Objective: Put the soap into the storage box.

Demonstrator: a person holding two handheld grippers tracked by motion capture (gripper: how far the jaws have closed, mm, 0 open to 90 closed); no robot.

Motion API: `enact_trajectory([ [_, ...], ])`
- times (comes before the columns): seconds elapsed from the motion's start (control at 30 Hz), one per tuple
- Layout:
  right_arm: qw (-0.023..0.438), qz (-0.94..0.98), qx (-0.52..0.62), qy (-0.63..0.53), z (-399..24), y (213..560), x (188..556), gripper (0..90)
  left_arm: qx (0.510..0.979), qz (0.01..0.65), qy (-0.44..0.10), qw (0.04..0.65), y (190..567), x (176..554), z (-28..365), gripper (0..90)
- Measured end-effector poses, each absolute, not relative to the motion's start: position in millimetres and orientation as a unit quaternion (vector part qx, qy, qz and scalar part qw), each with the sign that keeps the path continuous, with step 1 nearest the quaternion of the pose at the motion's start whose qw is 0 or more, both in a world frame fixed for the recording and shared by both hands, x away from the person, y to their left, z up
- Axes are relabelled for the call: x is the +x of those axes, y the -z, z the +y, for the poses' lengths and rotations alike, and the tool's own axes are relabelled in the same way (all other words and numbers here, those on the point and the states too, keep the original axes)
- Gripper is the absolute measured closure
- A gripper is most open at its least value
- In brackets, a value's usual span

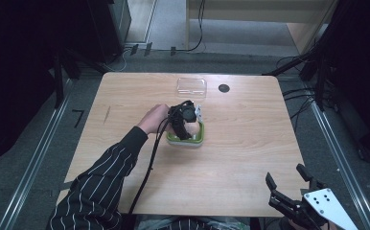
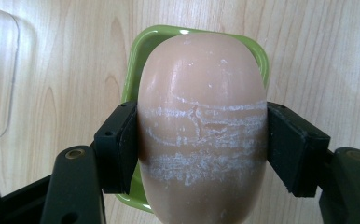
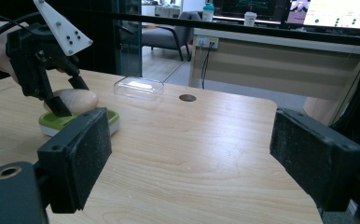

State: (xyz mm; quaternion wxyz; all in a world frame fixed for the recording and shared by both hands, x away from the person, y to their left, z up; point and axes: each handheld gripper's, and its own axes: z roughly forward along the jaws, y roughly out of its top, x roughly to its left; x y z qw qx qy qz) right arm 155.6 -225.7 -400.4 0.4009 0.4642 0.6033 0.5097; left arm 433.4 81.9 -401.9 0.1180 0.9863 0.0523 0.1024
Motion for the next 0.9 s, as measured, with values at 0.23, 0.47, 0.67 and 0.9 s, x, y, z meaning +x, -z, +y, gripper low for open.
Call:
enact_trajectory([
  [0.23, 0.401, 0.604, 0.464, -0.509, -226, 400, 156, 13.2, 0.986, 0.056, -0.104, 0.120, 405, 437, 84, 33.5],
  [0.47, 0.401, 0.604, 0.464, -0.509, -226, 400, 155, 13.2, 0.987, 0.062, -0.097, 0.110, 416, 441, 82, 33.4],
  [0.67, 0.401, 0.604, 0.464, -0.509, -226, 400, 155, 13.2, 0.987, 0.077, -0.095, 0.107, 422, 443, 82, 33.5],
  [0.9, 0.401, 0.604, 0.463, -0.510, -226, 400, 155, 13.2, 0.986, 0.096, -0.090, 0.103, 429, 446, 83, 33.4],
])
